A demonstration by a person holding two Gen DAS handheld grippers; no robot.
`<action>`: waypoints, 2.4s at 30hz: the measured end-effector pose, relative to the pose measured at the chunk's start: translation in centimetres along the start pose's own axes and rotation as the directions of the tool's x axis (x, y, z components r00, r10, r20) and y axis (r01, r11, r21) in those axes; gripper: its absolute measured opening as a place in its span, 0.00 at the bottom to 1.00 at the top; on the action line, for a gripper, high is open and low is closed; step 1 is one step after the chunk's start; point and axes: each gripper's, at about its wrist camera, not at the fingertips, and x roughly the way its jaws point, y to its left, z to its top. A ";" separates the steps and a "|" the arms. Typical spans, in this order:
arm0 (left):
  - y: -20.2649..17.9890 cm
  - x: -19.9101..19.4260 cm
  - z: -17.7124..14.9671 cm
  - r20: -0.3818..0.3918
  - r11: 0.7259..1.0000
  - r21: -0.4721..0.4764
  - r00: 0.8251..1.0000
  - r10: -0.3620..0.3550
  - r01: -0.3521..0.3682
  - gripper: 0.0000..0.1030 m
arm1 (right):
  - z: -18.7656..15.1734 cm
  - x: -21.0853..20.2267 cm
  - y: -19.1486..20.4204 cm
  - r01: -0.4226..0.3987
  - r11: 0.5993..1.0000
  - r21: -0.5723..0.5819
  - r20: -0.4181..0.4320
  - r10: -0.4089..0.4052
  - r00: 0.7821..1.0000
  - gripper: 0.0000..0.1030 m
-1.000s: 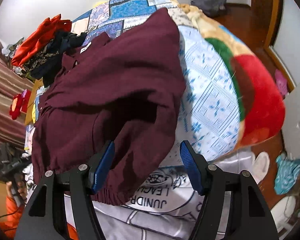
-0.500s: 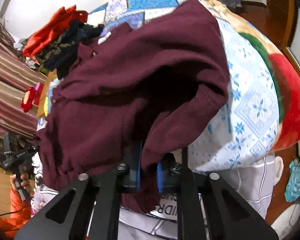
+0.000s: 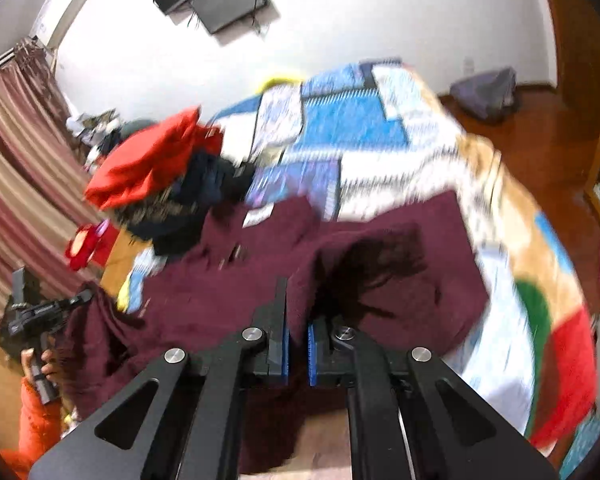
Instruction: Fold large clothes
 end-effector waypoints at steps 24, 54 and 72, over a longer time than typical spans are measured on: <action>2.4 10.0 2.7 -0.087 0.944 0.106 0.943 0.321 -0.312 0.52 | 4.4 5.3 -3.0 0.215 0.976 -0.012 -0.042 -0.216 0.976 0.55; -1.6 18.6 1.5 -0.229 0.939 0.248 0.928 0.294 -0.236 0.67 | 1.1 11.7 -0.9 0.231 0.959 -0.165 -0.198 -0.262 0.944 0.62; -1.2 10.2 -1.3 -0.054 0.944 0.127 0.949 0.312 -0.303 0.71 | 1.2 8.6 4.7 0.166 0.961 -0.222 -0.107 -0.193 0.975 0.71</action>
